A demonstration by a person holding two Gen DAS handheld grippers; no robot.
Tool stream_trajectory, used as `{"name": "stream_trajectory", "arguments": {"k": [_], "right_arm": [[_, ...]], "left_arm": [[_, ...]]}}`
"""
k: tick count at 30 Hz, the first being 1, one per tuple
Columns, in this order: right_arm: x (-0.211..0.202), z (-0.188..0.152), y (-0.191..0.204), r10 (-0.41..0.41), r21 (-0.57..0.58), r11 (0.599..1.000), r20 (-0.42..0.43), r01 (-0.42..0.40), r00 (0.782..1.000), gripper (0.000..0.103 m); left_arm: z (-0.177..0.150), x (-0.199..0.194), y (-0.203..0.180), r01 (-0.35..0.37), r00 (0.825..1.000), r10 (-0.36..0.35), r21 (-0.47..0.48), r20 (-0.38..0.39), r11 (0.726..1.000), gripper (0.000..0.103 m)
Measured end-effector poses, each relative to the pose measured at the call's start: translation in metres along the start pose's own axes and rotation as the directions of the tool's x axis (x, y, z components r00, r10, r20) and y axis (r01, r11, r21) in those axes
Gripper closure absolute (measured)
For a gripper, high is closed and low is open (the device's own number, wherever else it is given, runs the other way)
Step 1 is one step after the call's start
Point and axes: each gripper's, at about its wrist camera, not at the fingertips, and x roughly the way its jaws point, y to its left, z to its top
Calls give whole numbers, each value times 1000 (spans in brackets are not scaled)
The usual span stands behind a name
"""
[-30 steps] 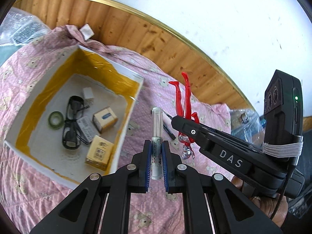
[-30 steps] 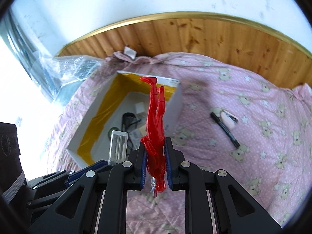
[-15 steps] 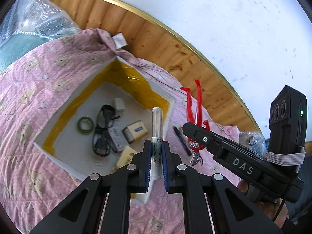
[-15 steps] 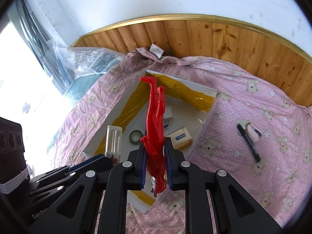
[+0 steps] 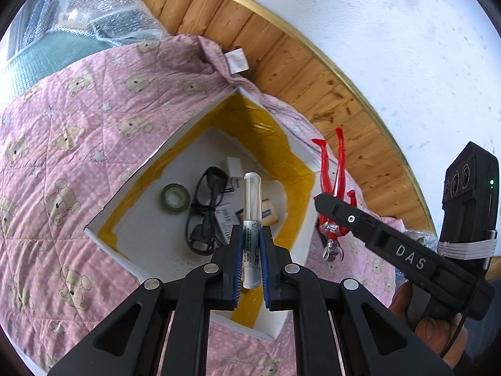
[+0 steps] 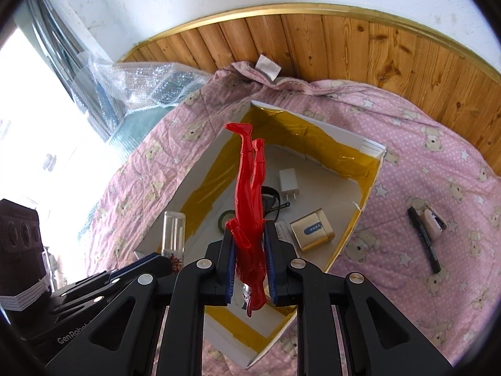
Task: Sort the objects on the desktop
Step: 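Carry the glass tube and red figure in both tools over the box, then open both tools to drop the glass tube and red figure into the box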
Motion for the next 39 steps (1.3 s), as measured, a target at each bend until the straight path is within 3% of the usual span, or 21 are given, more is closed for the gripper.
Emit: {"name": "stream_trajectory", "arguments": {"k": [26,27,28,29,39], "right_arm": [[70,49,-36,-15,40,999,-55,17,998,84],[74,49,-39,-26,44,999,-51,28,998,82],[78,49,-42,-33,49,998,-56,36,998,61],[83,48,-47,-38,60,997,-66,42,997,45],[89,26,-72,-25,129,991,-83,36,996,47]], "left_arm": [[9,61,32,-126,987,120,-47,-103,991,90],[9,64,33,-120,987,115,-44,-113,992,81],[10,68,33,-118,986,112,-40,-124,992,74],[10,70,35,-149,982,144,-36,-121,988,60],[15,82,34,-123,985,116,-49,-129,991,57]]}}
